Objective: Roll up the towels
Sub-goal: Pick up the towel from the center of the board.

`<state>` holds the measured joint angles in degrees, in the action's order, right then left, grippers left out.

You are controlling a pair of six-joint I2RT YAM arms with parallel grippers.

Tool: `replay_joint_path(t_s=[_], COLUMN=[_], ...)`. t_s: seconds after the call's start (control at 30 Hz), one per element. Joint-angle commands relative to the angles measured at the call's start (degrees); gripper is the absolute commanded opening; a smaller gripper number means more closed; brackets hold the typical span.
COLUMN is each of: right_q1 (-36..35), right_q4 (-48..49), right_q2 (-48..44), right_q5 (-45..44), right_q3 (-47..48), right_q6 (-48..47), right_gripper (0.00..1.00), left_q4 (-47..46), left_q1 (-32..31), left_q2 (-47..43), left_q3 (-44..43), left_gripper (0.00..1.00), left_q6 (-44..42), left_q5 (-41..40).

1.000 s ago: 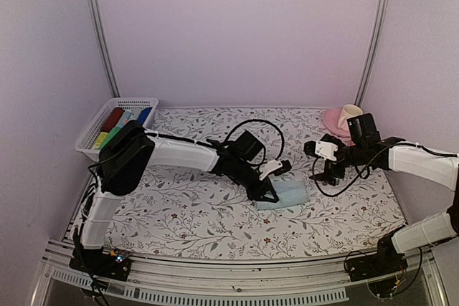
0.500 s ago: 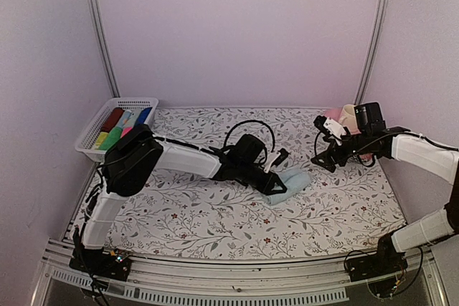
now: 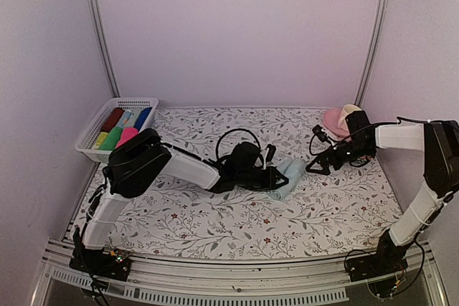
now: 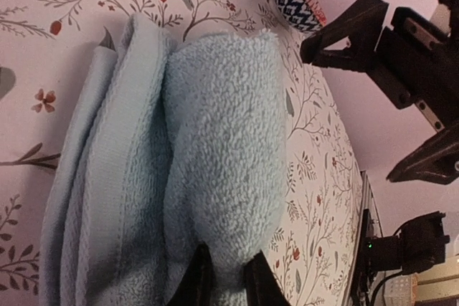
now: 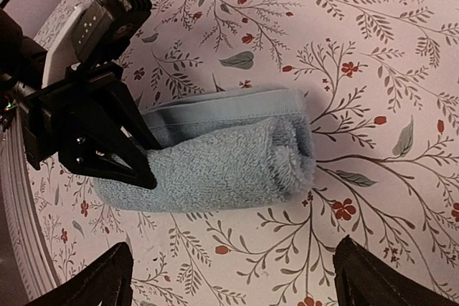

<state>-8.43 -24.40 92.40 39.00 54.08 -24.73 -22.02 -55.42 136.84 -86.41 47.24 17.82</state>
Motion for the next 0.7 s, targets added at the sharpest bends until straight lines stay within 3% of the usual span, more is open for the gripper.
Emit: replay_joint_path(t_s=[0.0, 0.23, 0.67], right_q1=[0.3, 0.3, 0.4], right_q4=[-2.4, -2.9, -3.1], right_q2=[3.8, 9.1, 19.5], right_q5=[7.7, 12.6, 22.0], right_q3=[3.2, 5.6, 10.0], right_q6=[2.4, 4.3, 8.3], right_gripper=[0.97, 0.92, 0.87], left_q4=[4.8, -4.8, -8.9], left_q1=[1.2, 2.9, 5.1], left_q2=[6.8, 8.1, 8.4], left_q3=[3.9, 7.9, 10.2], left_gripper=[0.0, 0.0, 0.0], left_q6=[9.4, 18.2, 21.1], left_q5=[-6.0, -3.8, -0.5])
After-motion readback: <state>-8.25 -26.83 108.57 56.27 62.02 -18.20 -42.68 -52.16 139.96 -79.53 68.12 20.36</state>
